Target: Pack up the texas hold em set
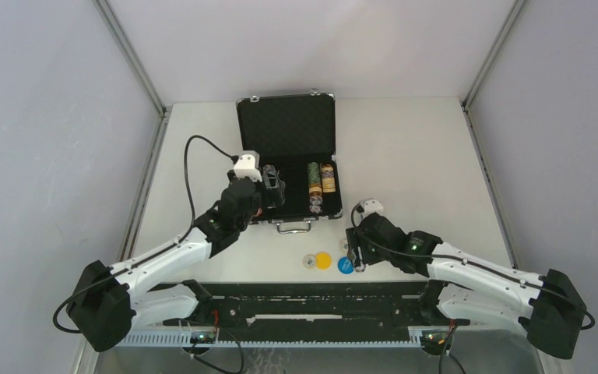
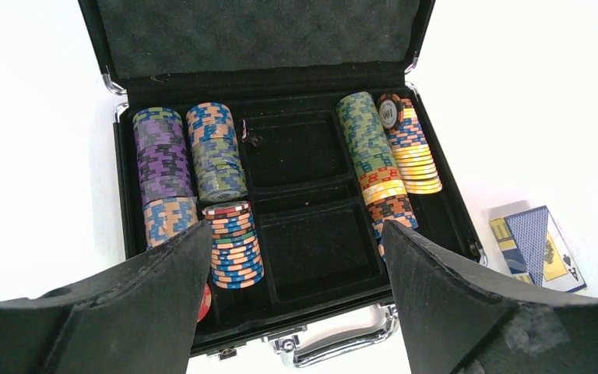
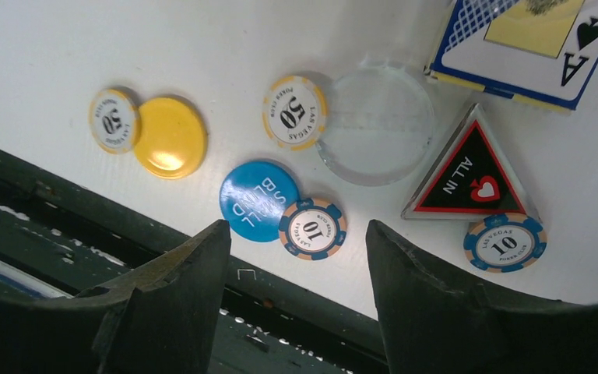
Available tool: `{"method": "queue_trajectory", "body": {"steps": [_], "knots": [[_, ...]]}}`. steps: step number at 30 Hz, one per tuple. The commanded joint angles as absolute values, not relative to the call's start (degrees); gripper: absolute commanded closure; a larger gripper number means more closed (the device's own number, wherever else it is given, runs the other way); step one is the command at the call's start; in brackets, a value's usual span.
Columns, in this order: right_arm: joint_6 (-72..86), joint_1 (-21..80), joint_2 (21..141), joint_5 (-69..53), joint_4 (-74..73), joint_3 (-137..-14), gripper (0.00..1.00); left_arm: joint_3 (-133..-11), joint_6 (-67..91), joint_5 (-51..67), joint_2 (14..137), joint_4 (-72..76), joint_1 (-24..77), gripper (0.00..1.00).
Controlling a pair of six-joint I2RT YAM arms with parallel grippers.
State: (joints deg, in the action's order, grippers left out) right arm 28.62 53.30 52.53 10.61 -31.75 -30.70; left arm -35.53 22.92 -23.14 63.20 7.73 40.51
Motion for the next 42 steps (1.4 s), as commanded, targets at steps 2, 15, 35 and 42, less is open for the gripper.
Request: {"method": "queue_trajectory", "body": {"steps": [2, 15, 35, 42], "knots": [[30.8, 53.9, 56.1, 9.6, -32.1, -32.3, 0.28, -34.8, 21.5, -23.1, 62.1, 9.8, 40.8, 0.16], [35.9, 54.1, 55.9, 7.5, -30.3, -28.2, 0.34, -35.3, 22.7, -21.1, 63.3, 9.7, 40.8, 0.16], [37.6, 54.4, 61.0, 5.9, -23.8, -25.3, 0.23, -35.4, 22.8, -20.5, 63.5, 9.4, 40.8, 0.17], [37.9, 54.7, 60.2, 4.6, -22.5, -25.3, 0.23, -35.4, 22.7, -20.7, 63.4, 9.2, 40.8, 0.17]]}}
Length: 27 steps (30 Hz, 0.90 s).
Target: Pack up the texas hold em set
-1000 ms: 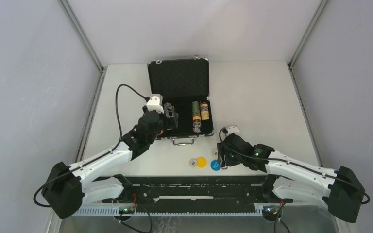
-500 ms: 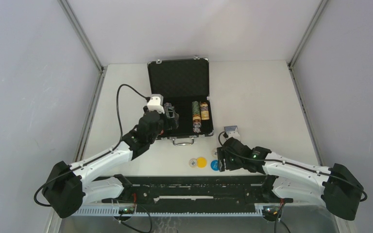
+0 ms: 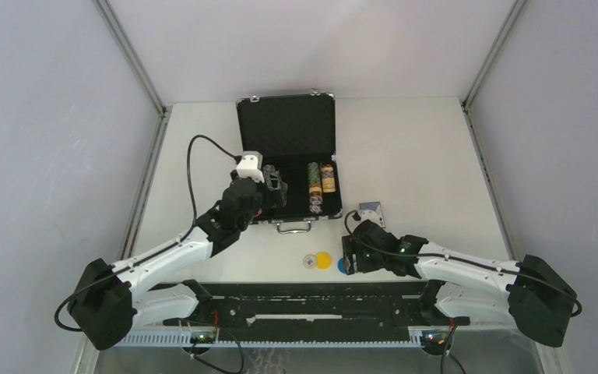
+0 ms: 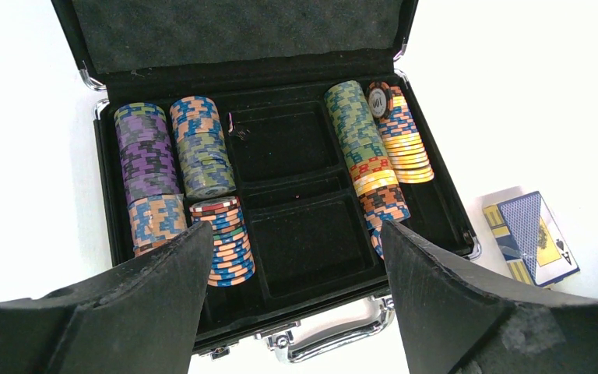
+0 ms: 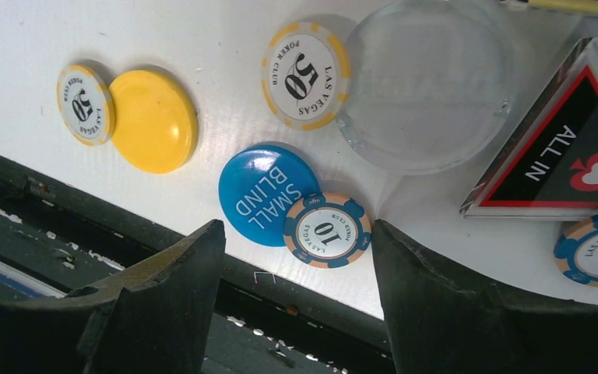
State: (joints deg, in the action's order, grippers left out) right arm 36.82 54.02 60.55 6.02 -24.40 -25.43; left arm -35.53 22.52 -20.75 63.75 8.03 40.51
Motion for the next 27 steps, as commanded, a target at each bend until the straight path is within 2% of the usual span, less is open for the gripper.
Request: {"method": "queue_trajectory", "body": {"steps": [1, 11, 27], "knots": [[37.9, 54.7, 60.0, 4.5, -22.5, -25.3, 0.23, -35.4, 22.7, -20.7, 63.4, 9.2, 40.8, 0.17], [37.7, 55.3, 61.5, 3.6, -19.8, -26.1, 0.23, -35.5, 22.5, -20.4, 63.5, 8.9, 40.8, 0.17], [35.7, 55.8, 56.4, 10.5, -26.5, -27.2, 0.25, -35.9, 22.6, -19.4, 63.9, 8.9, 40.8, 0.17]]}}
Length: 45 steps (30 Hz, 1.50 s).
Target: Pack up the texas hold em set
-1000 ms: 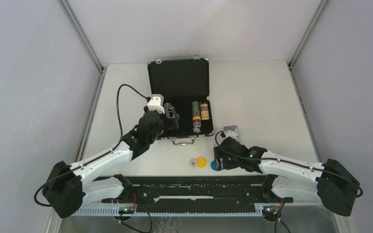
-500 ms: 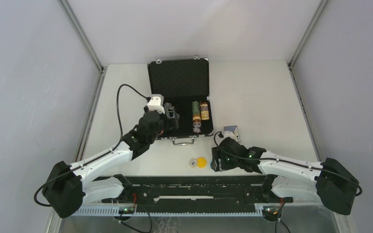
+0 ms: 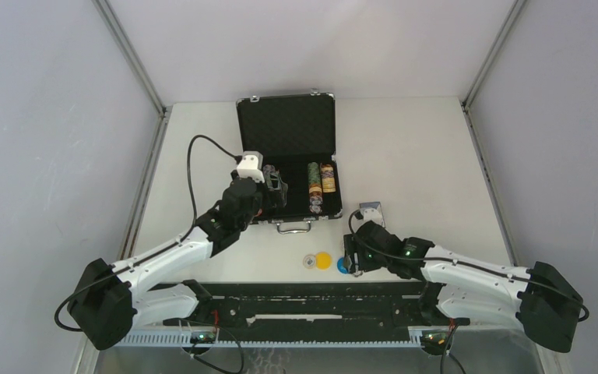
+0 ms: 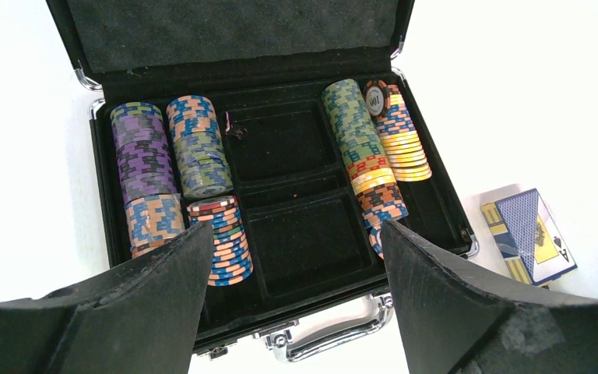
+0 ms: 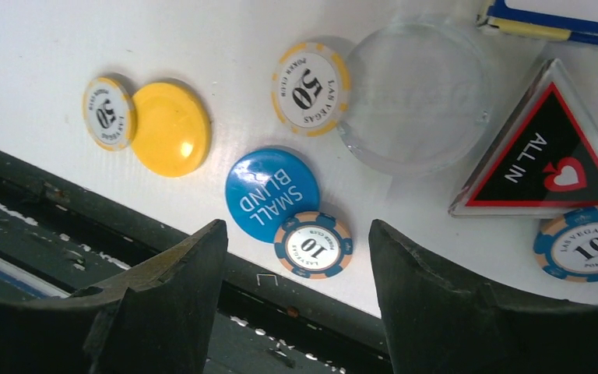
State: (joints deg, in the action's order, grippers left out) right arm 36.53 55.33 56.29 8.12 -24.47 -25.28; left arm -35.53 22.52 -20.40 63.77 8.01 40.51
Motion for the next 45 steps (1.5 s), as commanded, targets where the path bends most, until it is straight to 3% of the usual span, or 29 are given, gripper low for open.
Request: {"method": "queue_trajectory", "body": {"steps": [1, 35, 40, 45], "knots": [[35.8, 55.8, 56.8, 10.4, -26.6, -27.2, 0.25, -35.9, 22.6, -19.3, 63.9, 8.9, 40.8, 0.17], [40.6, 62.6, 64.7, 13.4, -29.8, -29.3, 0.28, -35.8, 22.6, -18.8, 63.8, 8.8, 40.8, 0.17], [41.8, 63.4, 65.8, 13.9, -29.9, -29.5, 0.36, -35.8, 22.7, -18.6, 63.8, 8.9, 40.8, 0.17], [42.4, 63.9, 65.0, 14.4, -31.0, -29.5, 0.36, -35.8, 22.7, -18.3, 63.9, 8.9, 40.8, 0.17]]}}
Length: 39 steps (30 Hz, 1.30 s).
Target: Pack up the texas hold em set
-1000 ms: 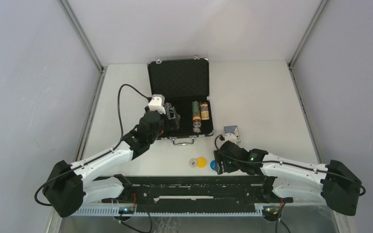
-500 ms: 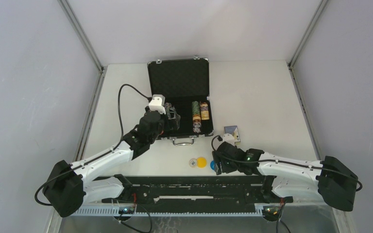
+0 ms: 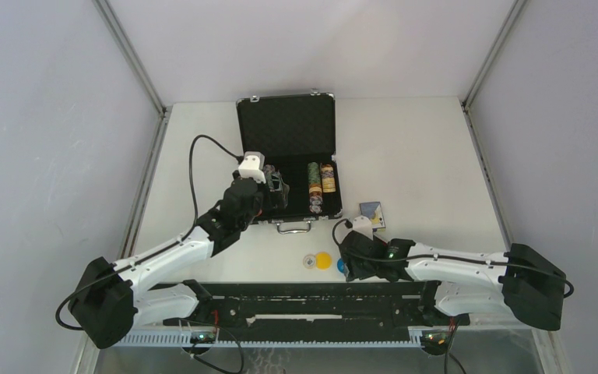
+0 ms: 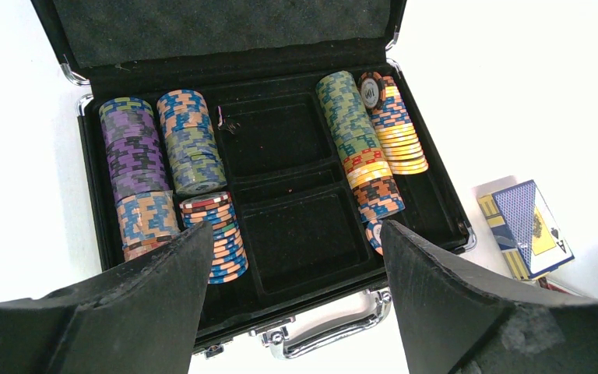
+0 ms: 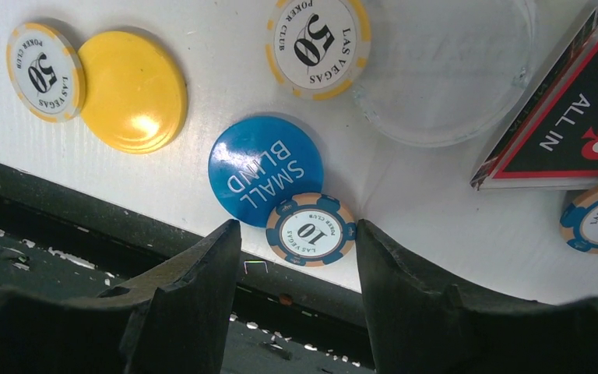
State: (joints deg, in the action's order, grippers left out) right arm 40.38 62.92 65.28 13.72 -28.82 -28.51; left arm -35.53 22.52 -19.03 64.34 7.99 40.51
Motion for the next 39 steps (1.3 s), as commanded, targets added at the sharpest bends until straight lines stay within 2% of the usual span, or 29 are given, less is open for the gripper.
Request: {"method": "queue_trajectory", "body": {"steps": [1, 5, 10, 39], "knots": [[42.5, 64.0, 64.7, 14.6, -31.3, -29.5, 0.35, -35.8, 22.8, -18.2, 64.0, 8.9, 40.8, 0.17], [42.2, 64.5, 64.0, 14.3, -31.2, -29.5, 0.29, -35.9, 22.7, -18.0, 64.1, 8.9, 40.8, 0.17], [42.5, 64.7, 63.5, 14.2, -31.5, -29.6, 0.28, -35.9, 22.8, -18.0, 64.0, 8.9, 40.8, 0.17], [42.6, 65.1, 67.3, 14.9, -29.8, -29.6, 0.52, -35.9, 22.8, -17.6, 64.2, 8.9, 40.8, 0.17]]}}
